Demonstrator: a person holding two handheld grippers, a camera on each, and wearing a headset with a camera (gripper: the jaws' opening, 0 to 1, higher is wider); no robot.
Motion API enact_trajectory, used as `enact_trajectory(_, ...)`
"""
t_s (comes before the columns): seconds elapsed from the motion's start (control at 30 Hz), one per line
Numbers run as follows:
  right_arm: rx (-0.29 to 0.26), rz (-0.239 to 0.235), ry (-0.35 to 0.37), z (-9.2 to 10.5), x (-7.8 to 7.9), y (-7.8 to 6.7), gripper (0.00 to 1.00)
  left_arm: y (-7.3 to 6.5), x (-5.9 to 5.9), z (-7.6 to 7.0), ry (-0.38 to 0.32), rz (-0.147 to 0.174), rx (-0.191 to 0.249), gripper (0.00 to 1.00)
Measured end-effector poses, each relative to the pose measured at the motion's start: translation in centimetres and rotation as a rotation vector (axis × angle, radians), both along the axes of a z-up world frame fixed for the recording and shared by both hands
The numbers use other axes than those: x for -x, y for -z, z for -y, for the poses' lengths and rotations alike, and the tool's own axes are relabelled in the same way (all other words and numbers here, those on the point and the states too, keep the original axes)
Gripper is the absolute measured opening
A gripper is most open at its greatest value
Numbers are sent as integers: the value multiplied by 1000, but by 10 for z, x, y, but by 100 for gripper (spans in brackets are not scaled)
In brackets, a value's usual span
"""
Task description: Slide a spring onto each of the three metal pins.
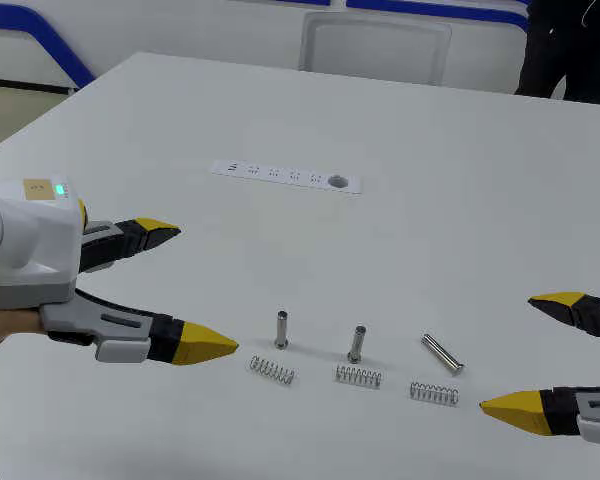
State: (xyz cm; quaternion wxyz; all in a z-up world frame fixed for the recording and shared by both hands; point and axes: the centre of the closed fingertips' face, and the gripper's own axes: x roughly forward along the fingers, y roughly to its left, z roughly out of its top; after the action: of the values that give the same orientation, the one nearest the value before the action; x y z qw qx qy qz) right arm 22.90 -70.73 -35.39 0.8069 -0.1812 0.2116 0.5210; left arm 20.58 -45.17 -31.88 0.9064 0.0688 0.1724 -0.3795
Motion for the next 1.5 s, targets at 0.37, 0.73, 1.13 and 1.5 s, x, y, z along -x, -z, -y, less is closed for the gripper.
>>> enact_trajectory(0.37, -34, -10, 10, -5, -3, -7, 82, 0, 9, -11, -37, -2, -21, 100)
enact_trajectory(0.73, -2, -29, -1, -2, 1, 5, 82, 0, 11, -13, -45, -2, -26, 100)
enact_trajectory(1.13, -10, -38, 6, -3, -2, 2, 80, 4, 11, -19, -58, -9, -26, 100)
enact_trajectory(1.5, 2, -71, 43, -1, -10, 17, 77, 7, 10, -7, -29, -31, 13, 97)
